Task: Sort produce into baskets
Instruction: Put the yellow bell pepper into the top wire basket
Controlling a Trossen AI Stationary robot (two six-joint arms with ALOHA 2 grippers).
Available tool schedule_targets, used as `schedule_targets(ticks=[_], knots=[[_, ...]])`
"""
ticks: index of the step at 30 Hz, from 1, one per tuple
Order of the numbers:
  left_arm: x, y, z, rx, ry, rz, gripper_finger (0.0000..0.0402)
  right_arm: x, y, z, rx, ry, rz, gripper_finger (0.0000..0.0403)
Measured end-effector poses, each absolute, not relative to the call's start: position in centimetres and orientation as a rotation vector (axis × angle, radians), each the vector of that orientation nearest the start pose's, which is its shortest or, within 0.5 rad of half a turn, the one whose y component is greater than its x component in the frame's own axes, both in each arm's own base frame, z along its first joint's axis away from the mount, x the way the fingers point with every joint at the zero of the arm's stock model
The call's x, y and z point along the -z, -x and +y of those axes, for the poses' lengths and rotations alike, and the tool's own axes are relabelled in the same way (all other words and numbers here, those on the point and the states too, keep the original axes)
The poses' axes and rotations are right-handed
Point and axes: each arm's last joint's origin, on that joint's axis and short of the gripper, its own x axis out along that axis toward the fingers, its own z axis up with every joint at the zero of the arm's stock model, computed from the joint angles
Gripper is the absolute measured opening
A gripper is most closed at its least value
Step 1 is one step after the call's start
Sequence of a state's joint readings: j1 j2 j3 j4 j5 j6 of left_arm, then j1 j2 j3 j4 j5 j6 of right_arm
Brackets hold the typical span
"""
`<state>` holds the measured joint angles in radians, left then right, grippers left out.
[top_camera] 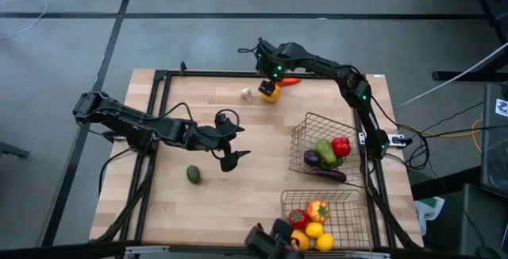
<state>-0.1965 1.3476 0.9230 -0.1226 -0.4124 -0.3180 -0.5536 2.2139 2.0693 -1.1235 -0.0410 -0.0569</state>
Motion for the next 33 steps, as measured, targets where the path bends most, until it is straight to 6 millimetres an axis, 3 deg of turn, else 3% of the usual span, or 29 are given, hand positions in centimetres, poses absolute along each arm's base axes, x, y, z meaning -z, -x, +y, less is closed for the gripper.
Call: schedule_targets(ticks=[5,10,14,18,26,33], knots=[[-26.6,-28.7,-4.5,-0.290,0.143,0.483,0.0392,-26.0,-40.3,-23.0,0.438,-0.350,1.145,0.0266],[-26.6,-28.7,-4.5,-0.290,0.143,0.483,0.0392,-25.6,-41.5,-22.9,0.469,-0.371,1.069,0.0266],[-26.6,-28.7,-4.5,-0.294,0.159,0.481,0.0392,-25.1,-41.0,-23.7,0.656,-0.421,1.068,0.0266],[-26.6,-28.7,-4.5,-0.296,0.165,0.481,0.0392,-24.9,-40.6,-24.3,0.720,-0.534,1.048,0.0266],[-26.6,-28.7,-4.5,-0.296,0.167,0.481,0.0392,-24.3,-40.3,-23.6,0.686,-0.590,1.131,0.0266],[-26.6,-28.7,-4.5,-0.296,0.168,0.481,0.0392,-23.3,-39.7,-23.5,0.666,-0.523,1.262,0.0266]])
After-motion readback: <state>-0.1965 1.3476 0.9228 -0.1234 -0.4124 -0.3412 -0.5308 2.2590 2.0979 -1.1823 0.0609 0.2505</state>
